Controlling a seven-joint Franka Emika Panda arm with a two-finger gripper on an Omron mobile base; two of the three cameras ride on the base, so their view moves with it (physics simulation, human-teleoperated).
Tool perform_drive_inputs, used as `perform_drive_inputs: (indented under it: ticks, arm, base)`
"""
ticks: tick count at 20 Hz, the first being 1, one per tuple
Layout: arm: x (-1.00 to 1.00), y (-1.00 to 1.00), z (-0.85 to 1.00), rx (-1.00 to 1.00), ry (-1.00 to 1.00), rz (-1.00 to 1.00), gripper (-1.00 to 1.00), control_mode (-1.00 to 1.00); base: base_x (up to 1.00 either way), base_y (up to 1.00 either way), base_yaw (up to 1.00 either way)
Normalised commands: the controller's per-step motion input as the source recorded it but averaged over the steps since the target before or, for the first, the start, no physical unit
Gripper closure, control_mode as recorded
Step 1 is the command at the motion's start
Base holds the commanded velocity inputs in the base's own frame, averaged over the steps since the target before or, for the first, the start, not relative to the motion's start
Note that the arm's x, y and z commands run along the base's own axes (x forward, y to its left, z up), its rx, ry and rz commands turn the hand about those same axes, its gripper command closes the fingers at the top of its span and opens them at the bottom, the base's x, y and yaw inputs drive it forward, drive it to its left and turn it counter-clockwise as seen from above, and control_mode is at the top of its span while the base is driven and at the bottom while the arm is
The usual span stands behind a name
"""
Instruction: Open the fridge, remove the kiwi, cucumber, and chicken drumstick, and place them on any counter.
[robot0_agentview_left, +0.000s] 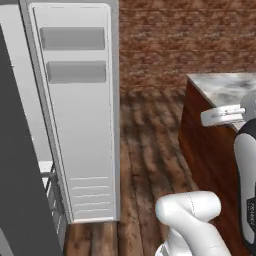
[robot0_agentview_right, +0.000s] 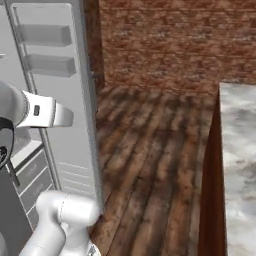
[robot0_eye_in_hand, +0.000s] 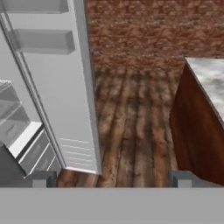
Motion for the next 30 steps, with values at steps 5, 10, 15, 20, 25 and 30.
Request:
perform_drive_inputs:
  ticks: [5, 10, 15, 20, 25, 30]
  arm:
    - [0.00, 0.00, 0.00, 0.00, 0.00, 0.00, -1.00, 1.00]
    - [0.00, 0.00, 0.00, 0.00, 0.00, 0.00, -1.00, 1.00]
    - [0.00, 0.00, 0.00, 0.00, 0.00, 0.00, -1.00, 1.00]
    - [0.00, 0.00, 0.00, 0.00, 0.00, 0.00, -1.00, 1.00]
    - [0.00, 0.00, 0.00, 0.00, 0.00, 0.00, -1.00, 1.00]
    - [0.00, 0.00, 0.00, 0.00, 0.00, 0.00, -1.00, 1.00]
  base:
    - [-0.51, -0.16, 0.90]
    - [-0.09, -0.30, 0.83]
    - [0.28, -0.40, 0.53]
    - [0.45, -0.33, 0.13]
    - [0.42, -0.26, 0.14]
    - [0.43, 0.03, 0.32]
